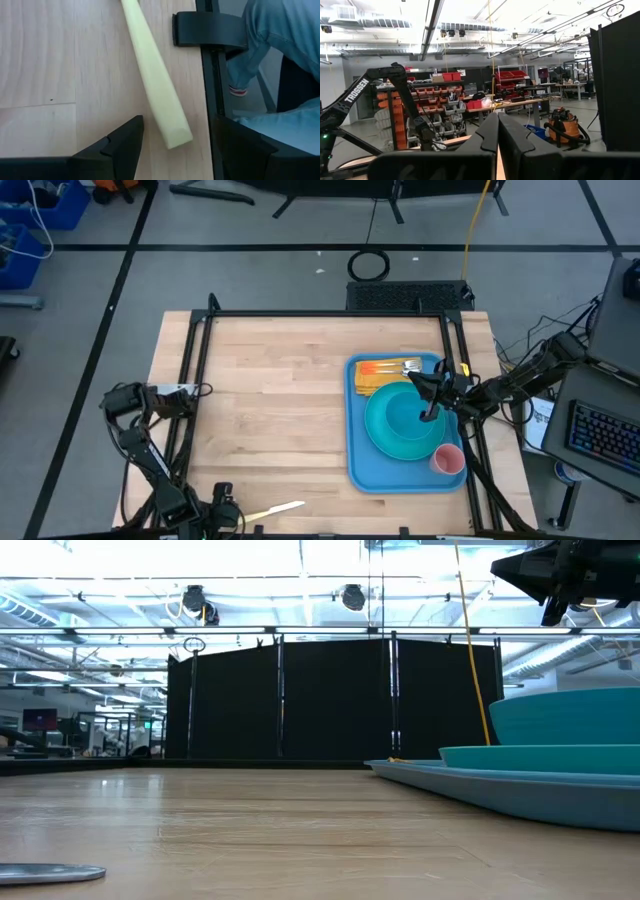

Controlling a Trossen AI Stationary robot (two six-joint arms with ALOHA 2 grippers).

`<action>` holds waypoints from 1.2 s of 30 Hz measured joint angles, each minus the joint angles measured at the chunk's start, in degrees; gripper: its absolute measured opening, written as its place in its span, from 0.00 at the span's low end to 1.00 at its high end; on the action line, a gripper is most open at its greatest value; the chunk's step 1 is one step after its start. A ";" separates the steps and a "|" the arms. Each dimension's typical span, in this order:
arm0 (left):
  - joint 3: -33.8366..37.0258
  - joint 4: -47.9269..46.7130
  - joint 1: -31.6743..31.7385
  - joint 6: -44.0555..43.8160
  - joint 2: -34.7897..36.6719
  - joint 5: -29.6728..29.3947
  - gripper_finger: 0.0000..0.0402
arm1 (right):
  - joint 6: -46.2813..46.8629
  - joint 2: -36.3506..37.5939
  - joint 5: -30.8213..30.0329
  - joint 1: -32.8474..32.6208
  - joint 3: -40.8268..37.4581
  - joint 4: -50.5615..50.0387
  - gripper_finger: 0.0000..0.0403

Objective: Set up tray
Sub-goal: Put the light yellow knife on the napkin to the left of the blue plate

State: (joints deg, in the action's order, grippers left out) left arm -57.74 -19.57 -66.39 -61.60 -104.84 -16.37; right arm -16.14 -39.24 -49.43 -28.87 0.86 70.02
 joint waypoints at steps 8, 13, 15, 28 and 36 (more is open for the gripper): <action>0.02 0.15 0.77 5.48 0.15 1.31 0.61 | 0.01 0.02 -0.01 0.01 0.00 -0.02 0.00; 0.04 0.28 2.40 7.46 0.18 2.27 0.61 | 0.00 0.02 0.00 0.01 0.00 -0.02 0.00; 0.04 0.26 2.85 8.52 0.22 3.01 0.61 | 0.00 0.00 0.00 0.01 0.00 -0.02 0.00; 0.17 -0.25 3.43 4.91 -0.30 -1.84 0.57 | 0.02 0.00 0.00 0.01 0.00 -0.02 0.00; 0.04 -0.68 2.58 5.71 -2.42 -3.66 0.38 | 0.02 0.02 -0.01 0.00 0.00 -0.02 0.00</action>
State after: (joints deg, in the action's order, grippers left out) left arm -57.69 -20.25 -63.81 -55.90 -107.26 -20.03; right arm -16.12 -39.22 -49.44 -28.87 0.86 70.00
